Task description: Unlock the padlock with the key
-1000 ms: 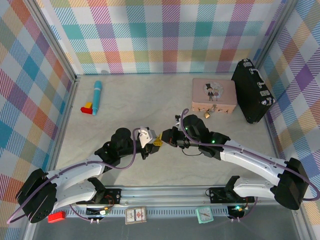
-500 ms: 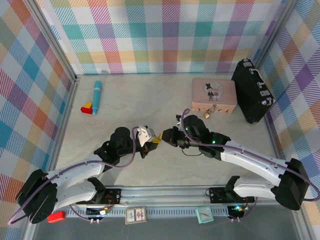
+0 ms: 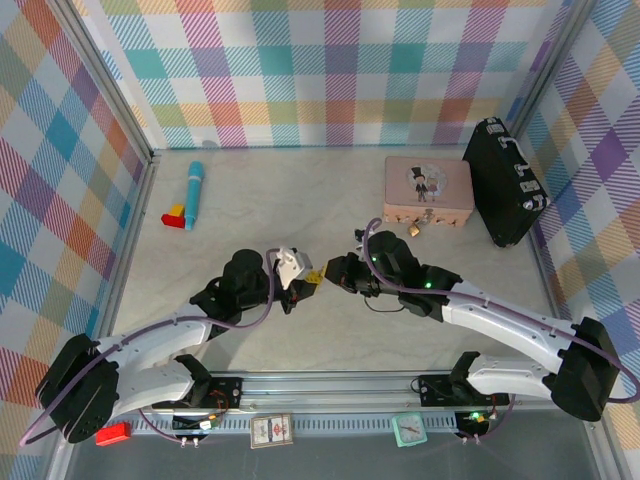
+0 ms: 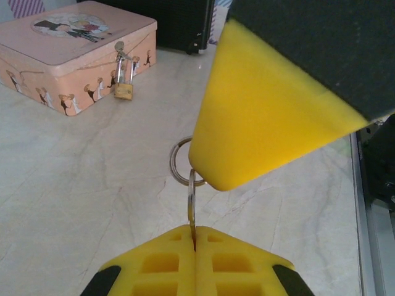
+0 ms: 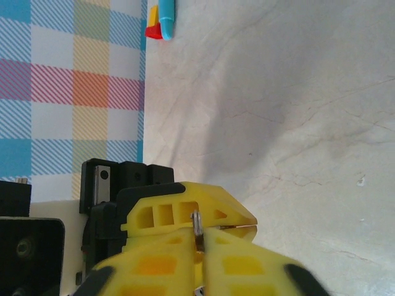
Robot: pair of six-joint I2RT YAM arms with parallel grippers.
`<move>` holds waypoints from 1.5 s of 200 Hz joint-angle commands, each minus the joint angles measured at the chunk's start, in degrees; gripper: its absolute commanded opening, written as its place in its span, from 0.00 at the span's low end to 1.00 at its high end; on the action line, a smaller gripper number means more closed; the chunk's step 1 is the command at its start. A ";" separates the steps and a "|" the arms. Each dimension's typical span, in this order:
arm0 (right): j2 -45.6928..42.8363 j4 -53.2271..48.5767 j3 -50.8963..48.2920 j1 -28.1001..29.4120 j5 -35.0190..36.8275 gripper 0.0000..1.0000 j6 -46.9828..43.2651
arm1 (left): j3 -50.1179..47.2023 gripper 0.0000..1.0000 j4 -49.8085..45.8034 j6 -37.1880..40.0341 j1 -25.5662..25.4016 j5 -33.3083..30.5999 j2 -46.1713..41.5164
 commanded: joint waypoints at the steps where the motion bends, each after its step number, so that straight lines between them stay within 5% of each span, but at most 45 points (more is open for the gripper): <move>1: -1.74 1.07 -1.77 0.04 3.34 0.27 -1.92 | 3.58 0.00 -3.77 0.26 0.48 4.19 2.00; 38: -4.03 1.30 -2.93 0.02 7.60 0.37 -6.89 | 7.02 0.00 -8.68 0.85 0.49 5.95 4.86; 76: -13.32 9.87 -10.23 0.07 13.62 0.50 -33.49 | 11.55 0.00 -15.23 -0.11 0.44 4.40 7.29; 116: -23.16 27.20 -25.03 -0.42 15.45 0.63 -49.67 | 24.54 0.00 -32.91 -1.38 -1.02 -3.96 13.98; 143: -27.74 29.79 -29.37 -0.51 13.53 0.67 -54.80 | 36.59 0.00 -50.29 -2.49 -2.09 -9.72 21.35; 210: -35.55 23.07 -33.09 -2.53 2.58 0.74 -51.27 | 54.96 0.00 -80.05 -1.43 -7.99 -21.65 26.79; 300: -21.00 42.04 -33.35 -2.70 -13.47 0.63 -44.84 | 53.98 0.00 -81.05 5.36 -13.02 -15.71 21.57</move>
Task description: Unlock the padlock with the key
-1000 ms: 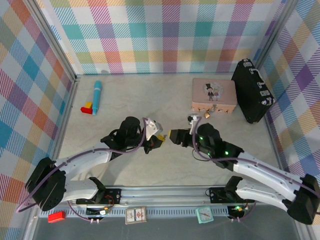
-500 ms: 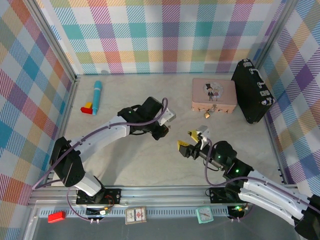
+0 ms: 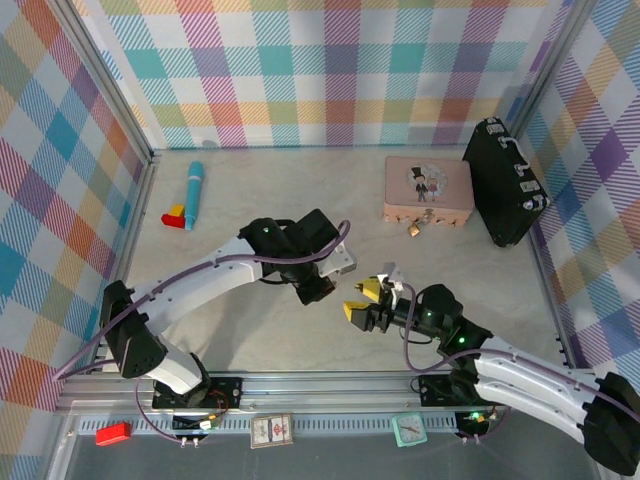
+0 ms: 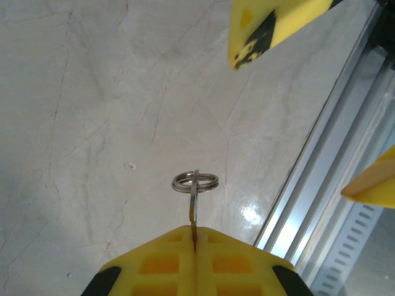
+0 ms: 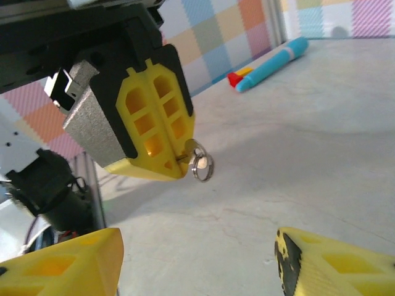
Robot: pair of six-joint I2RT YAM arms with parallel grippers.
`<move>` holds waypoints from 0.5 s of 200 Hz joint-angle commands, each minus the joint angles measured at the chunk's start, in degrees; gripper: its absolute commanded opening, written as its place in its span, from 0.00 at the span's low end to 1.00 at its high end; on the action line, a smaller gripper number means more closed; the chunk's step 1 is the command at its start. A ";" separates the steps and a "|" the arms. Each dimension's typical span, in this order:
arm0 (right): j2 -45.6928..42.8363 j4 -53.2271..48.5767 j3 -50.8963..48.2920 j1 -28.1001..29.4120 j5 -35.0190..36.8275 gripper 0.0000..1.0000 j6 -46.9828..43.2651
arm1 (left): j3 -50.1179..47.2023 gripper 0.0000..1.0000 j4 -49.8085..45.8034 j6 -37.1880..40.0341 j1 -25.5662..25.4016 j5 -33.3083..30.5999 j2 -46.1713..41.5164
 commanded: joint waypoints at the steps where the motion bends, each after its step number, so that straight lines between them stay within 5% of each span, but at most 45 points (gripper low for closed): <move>1: 2.65 6.93 2.22 -0.30 -5.32 0.63 1.23 | -0.70 0.00 -2.05 2.35 -0.29 1.27 -3.02; 100: 9.91 14.01 5.17 -0.30 -11.70 0.38 1.98 | -3.44 0.00 -2.20 5.16 -3.87 3.44 -5.37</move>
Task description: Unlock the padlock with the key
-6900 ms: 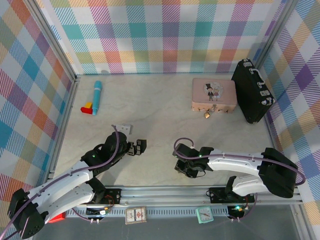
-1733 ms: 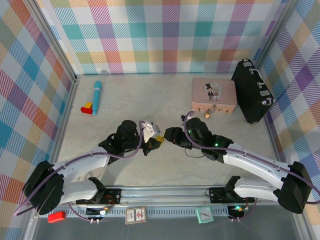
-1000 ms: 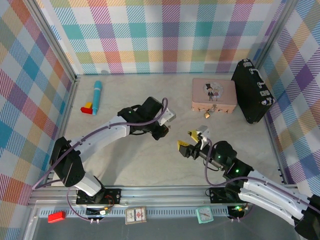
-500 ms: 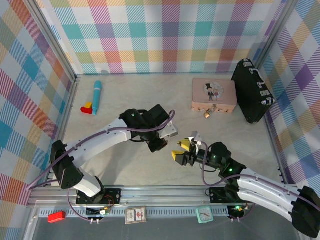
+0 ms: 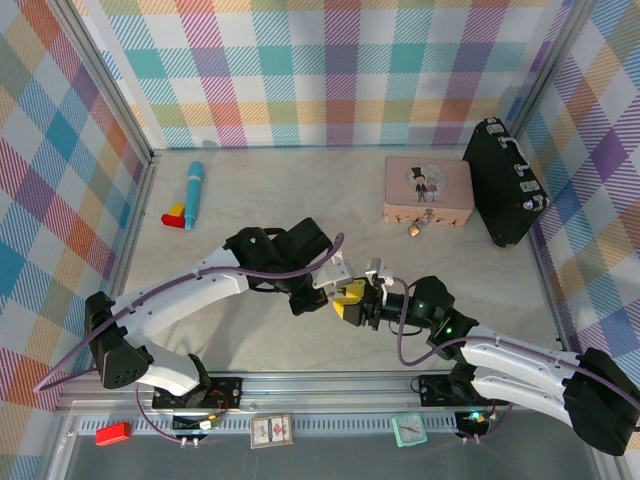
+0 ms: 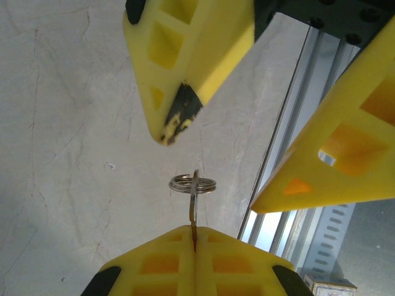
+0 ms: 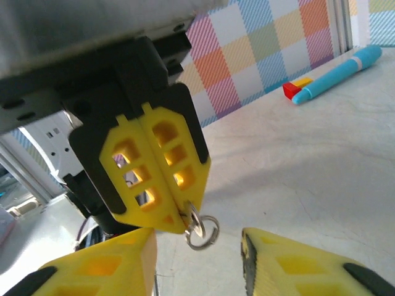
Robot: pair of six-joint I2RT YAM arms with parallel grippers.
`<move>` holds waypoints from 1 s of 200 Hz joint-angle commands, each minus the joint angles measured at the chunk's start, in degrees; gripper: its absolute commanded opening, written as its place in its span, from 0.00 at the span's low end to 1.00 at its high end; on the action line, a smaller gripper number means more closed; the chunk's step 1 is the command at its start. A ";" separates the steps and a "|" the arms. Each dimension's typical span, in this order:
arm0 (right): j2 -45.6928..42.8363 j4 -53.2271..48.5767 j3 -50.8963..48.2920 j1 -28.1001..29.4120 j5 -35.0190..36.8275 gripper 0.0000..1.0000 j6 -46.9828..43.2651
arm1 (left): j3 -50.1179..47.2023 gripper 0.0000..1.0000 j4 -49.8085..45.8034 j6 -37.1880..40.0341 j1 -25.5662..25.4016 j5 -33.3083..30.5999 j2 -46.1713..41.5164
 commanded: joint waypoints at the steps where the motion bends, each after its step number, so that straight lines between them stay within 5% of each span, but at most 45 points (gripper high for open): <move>1: 0.23 2.88 1.91 -0.30 -2.73 0.37 0.13 | -0.60 0.00 -1.96 1.31 -0.92 1.52 -0.39; 133: -0.72 -1.91 2.79 -0.30 -4.97 0.03 -2.32 | -0.26 0.00 -2.11 1.53 -1.54 2.38 -0.07; 170: -1.75 -2.42 2.28 -0.30 -4.55 0.00 -2.23 | -0.05 0.01 -2.19 1.48 -1.96 2.04 0.23; 200: -2.96 -2.98 1.85 -0.30 -1.96 0.00 -1.13 | -0.94 0.11 1.56 0.28 -1.98 -2.49 -1.84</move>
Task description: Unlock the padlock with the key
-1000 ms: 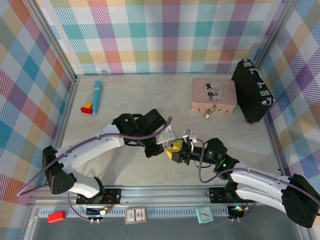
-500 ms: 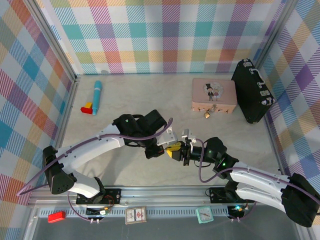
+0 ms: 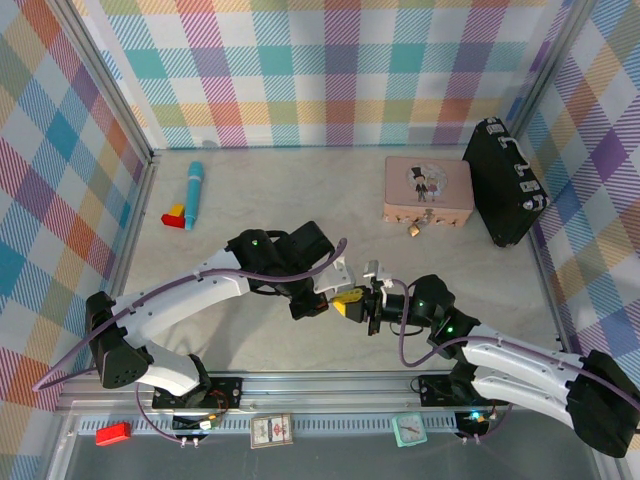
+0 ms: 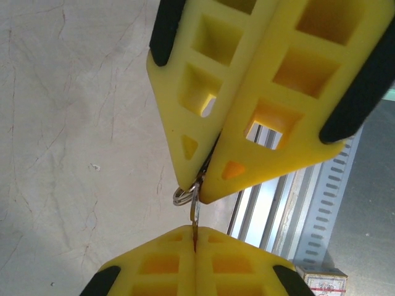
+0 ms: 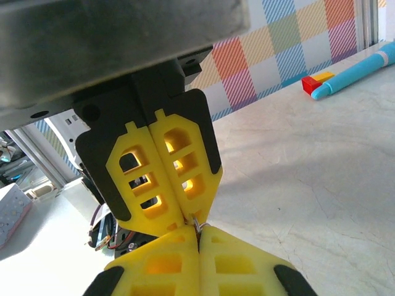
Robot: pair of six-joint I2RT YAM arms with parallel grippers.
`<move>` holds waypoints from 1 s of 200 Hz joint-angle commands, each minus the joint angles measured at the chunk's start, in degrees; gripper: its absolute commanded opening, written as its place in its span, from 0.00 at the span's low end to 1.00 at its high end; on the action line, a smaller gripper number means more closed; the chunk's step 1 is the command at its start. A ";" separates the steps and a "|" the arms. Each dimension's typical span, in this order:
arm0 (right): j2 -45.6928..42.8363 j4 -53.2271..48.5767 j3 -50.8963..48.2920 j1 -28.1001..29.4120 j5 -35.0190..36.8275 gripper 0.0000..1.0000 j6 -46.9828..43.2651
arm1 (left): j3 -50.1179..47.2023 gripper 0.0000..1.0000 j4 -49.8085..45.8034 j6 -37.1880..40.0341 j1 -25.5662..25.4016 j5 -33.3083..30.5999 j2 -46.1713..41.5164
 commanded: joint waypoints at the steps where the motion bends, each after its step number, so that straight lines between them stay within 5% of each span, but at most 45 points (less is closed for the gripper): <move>1: -1.80 0.33 0.85 -0.25 1.51 0.00 0.56 | -1.00 0.12 2.54 -0.55 -0.84 -3.87 -2.08; 53: -6.25 2.03 -2.09 -0.28 11.02 0.00 6.54 | -15.19 0.39 28.90 -5.24 -0.08 -6.57 -18.34; 101: -8.15 9.38 -4.45 -0.33 15.46 0.00 13.79 | -34.50 0.63 60.20 -16.54 4.73 4.05 -33.73; 131: -6.27 15.86 -4.81 -0.29 15.05 0.00 16.80 | -39.49 0.62 72.39 -23.07 5.21 13.12 -33.45; 161: -4.14 21.92 -4.91 -0.25 14.36 0.00 18.09 | -42.84 0.60 82.88 -29.26 6.59 14.80 -30.66; 200: -3.16 24.05 -5.48 -0.26 14.14 0.00 18.37 | -42.06 0.60 83.62 -31.54 8.52 16.44 -26.53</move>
